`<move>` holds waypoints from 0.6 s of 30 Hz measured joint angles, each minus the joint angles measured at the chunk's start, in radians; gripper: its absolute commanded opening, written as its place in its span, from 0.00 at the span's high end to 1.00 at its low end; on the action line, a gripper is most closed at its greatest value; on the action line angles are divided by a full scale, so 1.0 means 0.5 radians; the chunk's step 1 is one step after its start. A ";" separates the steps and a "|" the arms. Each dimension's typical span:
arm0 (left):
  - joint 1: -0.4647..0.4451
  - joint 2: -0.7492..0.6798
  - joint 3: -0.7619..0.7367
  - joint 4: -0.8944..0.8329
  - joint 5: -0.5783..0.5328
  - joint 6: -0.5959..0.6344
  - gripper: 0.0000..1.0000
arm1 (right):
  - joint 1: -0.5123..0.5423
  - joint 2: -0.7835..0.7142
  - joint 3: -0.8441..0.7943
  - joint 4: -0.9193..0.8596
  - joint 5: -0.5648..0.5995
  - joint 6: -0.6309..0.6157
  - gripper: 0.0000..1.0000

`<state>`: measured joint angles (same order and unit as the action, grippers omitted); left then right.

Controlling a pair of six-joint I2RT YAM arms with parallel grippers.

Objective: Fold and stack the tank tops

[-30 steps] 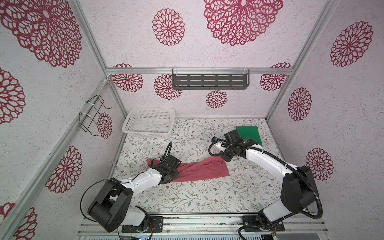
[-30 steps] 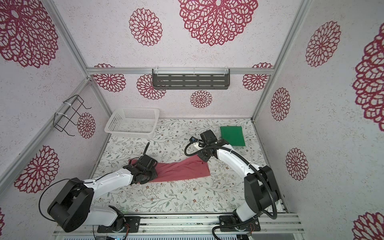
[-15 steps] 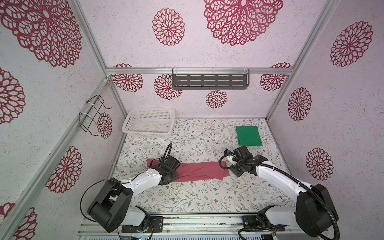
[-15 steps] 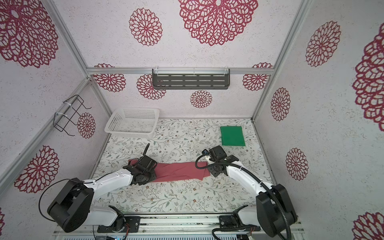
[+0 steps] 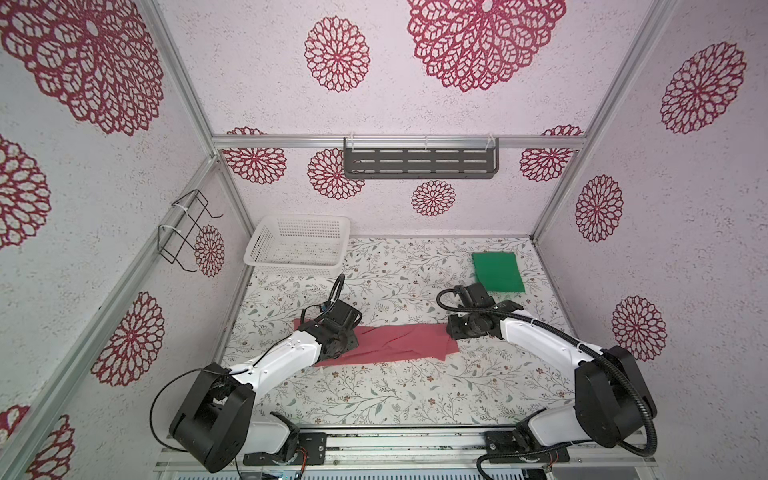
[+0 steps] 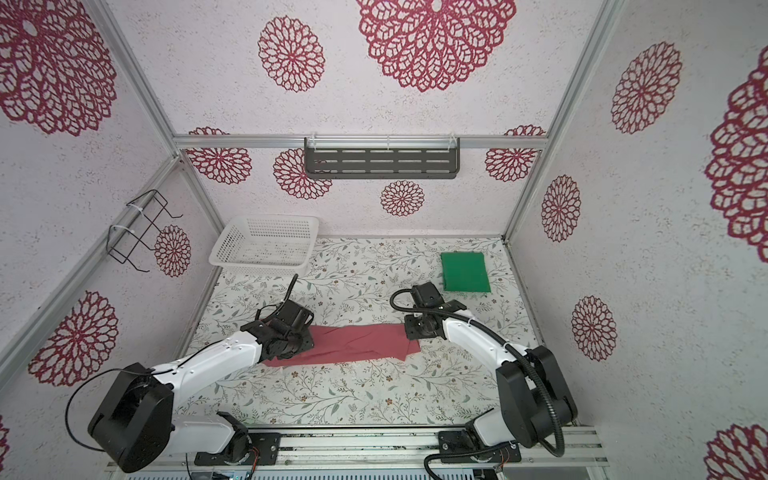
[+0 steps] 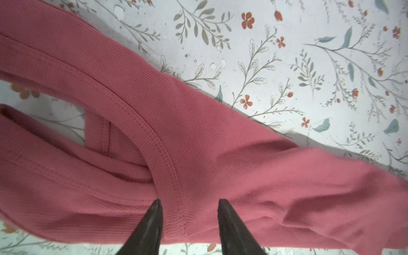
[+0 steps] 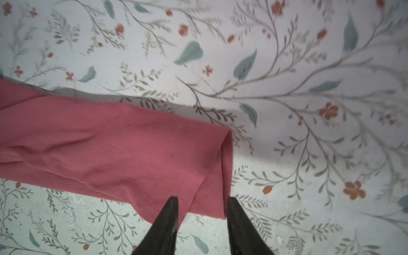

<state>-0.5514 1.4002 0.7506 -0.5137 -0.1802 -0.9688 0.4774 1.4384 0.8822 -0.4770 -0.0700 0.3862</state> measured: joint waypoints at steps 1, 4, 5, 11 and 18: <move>0.000 0.033 -0.004 0.017 0.008 0.000 0.55 | -0.008 0.002 -0.021 0.008 -0.027 0.048 0.59; 0.000 0.116 -0.031 0.070 0.032 -0.001 0.56 | -0.024 0.022 -0.065 0.072 -0.115 0.164 0.56; 0.000 0.139 -0.037 0.087 0.038 -0.001 0.56 | -0.026 0.037 -0.079 0.104 -0.145 0.192 0.56; 0.000 0.189 -0.037 0.138 0.045 0.001 0.56 | -0.032 0.204 -0.138 0.262 -0.267 0.282 0.62; 0.000 0.208 -0.037 0.159 0.041 0.018 0.57 | -0.044 0.307 -0.061 0.332 -0.288 0.305 0.92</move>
<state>-0.5514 1.5043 0.7319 -0.4343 -0.1596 -0.9600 0.4553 1.5921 0.8516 -0.3111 -0.2142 0.5388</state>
